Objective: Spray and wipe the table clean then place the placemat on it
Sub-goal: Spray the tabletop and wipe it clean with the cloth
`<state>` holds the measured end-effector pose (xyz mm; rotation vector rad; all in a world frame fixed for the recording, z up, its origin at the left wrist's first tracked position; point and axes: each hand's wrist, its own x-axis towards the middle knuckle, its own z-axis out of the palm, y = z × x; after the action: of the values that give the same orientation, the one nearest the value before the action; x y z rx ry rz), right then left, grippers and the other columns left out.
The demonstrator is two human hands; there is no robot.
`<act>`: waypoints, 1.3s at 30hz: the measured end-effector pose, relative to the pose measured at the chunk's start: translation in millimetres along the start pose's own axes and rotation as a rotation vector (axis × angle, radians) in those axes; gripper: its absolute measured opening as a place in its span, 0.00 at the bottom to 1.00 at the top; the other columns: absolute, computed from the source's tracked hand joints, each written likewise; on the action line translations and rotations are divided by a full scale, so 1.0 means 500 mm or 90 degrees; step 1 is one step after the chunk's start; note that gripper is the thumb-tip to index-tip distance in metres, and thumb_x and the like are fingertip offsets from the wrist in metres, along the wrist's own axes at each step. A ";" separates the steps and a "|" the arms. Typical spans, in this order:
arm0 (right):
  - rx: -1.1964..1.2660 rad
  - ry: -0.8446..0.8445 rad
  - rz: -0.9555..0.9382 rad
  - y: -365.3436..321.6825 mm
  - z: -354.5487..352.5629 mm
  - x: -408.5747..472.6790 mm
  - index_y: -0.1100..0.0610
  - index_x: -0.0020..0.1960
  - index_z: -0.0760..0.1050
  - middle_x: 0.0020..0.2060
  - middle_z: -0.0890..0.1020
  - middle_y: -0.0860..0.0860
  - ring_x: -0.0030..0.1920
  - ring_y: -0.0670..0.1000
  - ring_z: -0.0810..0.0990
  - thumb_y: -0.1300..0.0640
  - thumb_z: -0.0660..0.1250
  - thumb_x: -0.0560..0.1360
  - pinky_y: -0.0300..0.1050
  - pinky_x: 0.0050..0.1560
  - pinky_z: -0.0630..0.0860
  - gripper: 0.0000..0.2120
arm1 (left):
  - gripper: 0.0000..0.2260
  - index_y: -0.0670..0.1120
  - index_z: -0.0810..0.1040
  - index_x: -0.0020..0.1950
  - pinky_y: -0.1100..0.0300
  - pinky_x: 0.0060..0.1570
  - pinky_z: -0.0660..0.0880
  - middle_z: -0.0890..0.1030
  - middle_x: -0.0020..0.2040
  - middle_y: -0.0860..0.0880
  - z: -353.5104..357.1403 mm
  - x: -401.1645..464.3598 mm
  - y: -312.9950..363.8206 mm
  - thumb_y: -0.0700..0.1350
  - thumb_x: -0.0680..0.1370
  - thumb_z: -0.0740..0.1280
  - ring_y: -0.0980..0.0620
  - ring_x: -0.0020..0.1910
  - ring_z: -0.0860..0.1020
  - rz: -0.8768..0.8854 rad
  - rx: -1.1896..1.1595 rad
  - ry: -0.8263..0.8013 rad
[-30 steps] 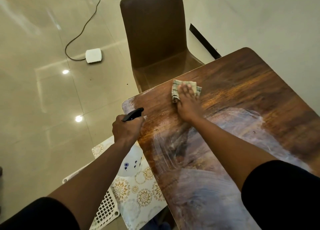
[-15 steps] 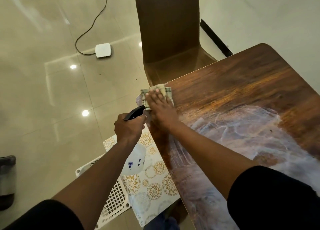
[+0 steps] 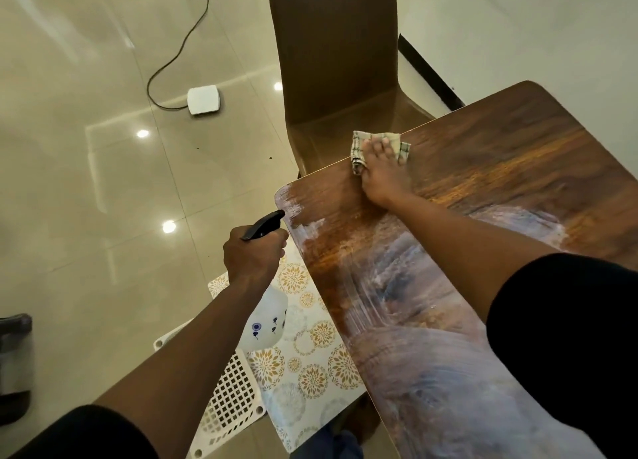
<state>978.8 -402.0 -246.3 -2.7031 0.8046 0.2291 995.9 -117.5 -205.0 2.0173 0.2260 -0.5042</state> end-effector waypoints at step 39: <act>0.041 0.010 -0.108 -0.099 0.104 -0.185 0.50 0.84 0.41 0.83 0.41 0.51 0.82 0.54 0.36 0.52 0.54 0.85 0.58 0.81 0.41 0.33 | 0.07 0.46 0.88 0.47 0.54 0.35 0.73 0.84 0.32 0.47 -0.008 -0.067 -0.032 0.47 0.73 0.75 0.48 0.28 0.76 -0.035 -0.042 0.023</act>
<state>926.3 -298.3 -260.9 -2.6962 0.5726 0.1404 961.1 -104.8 -201.4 1.9610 0.3171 -0.4889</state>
